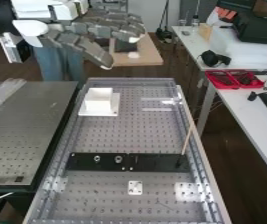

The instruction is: Grab the smaller nut and place it in the white container

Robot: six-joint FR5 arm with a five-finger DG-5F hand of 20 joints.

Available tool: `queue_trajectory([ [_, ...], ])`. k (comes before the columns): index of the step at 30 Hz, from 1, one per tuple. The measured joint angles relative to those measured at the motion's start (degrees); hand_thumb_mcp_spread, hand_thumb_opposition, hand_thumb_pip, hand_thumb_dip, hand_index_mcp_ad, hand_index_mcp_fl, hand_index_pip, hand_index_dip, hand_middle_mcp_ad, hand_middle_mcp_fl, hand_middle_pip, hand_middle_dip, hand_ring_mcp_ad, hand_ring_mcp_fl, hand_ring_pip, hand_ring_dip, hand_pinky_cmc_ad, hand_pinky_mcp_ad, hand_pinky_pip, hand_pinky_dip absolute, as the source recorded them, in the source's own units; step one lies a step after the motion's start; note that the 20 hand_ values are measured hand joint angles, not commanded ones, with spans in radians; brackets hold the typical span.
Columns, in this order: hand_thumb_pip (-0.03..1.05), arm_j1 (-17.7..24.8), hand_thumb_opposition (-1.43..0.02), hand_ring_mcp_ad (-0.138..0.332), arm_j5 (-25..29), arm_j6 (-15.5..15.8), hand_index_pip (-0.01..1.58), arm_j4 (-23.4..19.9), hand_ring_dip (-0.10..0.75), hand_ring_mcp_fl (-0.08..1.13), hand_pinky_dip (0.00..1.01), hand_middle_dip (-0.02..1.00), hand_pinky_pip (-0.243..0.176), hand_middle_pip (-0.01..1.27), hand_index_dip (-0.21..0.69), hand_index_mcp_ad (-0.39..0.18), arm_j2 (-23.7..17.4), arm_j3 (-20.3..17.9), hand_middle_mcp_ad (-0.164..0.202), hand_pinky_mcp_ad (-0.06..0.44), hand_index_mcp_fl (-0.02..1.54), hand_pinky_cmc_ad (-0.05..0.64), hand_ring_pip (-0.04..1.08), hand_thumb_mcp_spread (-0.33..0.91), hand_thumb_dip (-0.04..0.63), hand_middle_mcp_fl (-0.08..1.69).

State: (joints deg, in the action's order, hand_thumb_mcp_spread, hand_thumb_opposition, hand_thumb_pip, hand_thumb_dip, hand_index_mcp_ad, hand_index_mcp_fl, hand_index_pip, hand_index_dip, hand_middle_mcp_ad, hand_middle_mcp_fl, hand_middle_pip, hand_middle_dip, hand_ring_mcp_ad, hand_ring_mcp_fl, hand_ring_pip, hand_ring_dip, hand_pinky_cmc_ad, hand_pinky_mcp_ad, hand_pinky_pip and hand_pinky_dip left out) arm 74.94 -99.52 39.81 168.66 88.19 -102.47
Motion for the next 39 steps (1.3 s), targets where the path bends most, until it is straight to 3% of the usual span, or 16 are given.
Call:
queue_trajectory([
  [39, 0.63, -2.25, -0.78, 0.138, -5.22, -1.19, 0.10, 0.26, 0.087, 0.00, 0.63, 0.22, -0.105, 0.13, 0.199, -0.155, -0.91, -0.46, 0.054, 0.314, 0.10, 0.379, 0.08, 0.18, 0.161, 0.02],
])
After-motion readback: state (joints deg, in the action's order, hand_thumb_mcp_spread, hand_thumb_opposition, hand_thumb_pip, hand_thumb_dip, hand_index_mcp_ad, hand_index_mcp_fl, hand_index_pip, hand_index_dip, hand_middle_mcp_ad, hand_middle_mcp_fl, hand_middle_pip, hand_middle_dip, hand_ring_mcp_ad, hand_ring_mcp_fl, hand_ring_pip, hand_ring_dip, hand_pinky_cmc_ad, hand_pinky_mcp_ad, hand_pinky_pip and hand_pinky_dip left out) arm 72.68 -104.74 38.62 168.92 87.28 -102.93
